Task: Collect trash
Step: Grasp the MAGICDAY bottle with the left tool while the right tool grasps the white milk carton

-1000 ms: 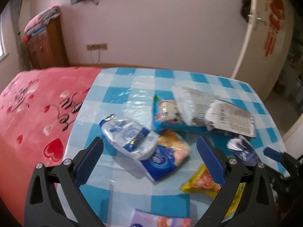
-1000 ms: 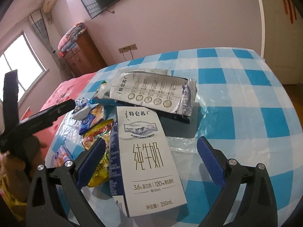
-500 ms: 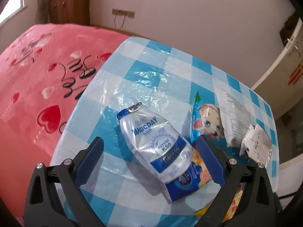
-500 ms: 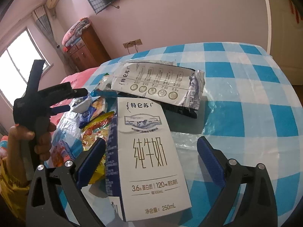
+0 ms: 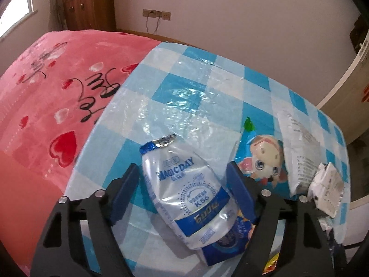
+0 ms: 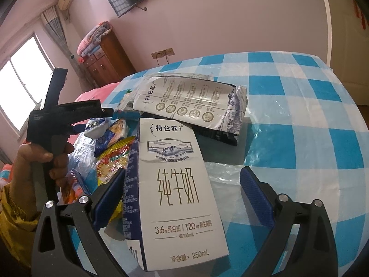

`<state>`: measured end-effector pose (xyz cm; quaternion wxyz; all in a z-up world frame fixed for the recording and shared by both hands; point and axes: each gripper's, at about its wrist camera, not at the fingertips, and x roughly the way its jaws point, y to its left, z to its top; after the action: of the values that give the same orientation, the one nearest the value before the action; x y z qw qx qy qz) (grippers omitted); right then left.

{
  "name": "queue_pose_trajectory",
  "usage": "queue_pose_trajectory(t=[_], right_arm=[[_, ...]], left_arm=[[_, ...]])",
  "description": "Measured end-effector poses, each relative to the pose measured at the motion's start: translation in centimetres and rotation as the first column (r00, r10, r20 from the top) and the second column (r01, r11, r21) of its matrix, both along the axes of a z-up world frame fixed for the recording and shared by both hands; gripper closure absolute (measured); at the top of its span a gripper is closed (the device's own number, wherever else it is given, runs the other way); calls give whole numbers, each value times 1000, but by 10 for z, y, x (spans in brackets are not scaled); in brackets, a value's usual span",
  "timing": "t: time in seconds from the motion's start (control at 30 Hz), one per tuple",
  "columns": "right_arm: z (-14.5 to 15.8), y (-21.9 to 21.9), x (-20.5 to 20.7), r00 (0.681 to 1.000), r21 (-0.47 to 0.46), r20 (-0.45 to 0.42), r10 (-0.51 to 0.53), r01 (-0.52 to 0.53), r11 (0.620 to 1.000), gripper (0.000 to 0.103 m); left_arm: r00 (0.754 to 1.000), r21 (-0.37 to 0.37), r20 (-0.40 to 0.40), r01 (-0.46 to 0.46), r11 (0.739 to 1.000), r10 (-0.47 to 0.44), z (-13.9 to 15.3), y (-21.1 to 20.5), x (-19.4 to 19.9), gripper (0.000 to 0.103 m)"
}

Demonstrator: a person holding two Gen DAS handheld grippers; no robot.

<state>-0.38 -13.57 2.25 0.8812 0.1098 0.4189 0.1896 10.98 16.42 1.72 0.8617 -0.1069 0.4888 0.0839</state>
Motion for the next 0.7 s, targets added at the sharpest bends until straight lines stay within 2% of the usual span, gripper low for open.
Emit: queue_pose_trajectory(t=[0.27,0.5,0.63,0.7], right_arm=[[1,-3,1,1000,16,-4,-6,6,1000,7],[-2,2,1,1000,4,-12,4,-4,1000,7],[-5,1,2,1000,25,-29,6,-5,1000,7],[-5,3,1,999,27,-30,10,-9,1000,7]], left_arm=[[998,79,-43,45,996,-41,-2,7,-12,26],[998,107,-30,49,993,-46,-4,3,-11,26],[999,133,-15,37,990,-35,-3,4,-16,40],[999,120,-11,36,992,-35,-2,6,-18,41]])
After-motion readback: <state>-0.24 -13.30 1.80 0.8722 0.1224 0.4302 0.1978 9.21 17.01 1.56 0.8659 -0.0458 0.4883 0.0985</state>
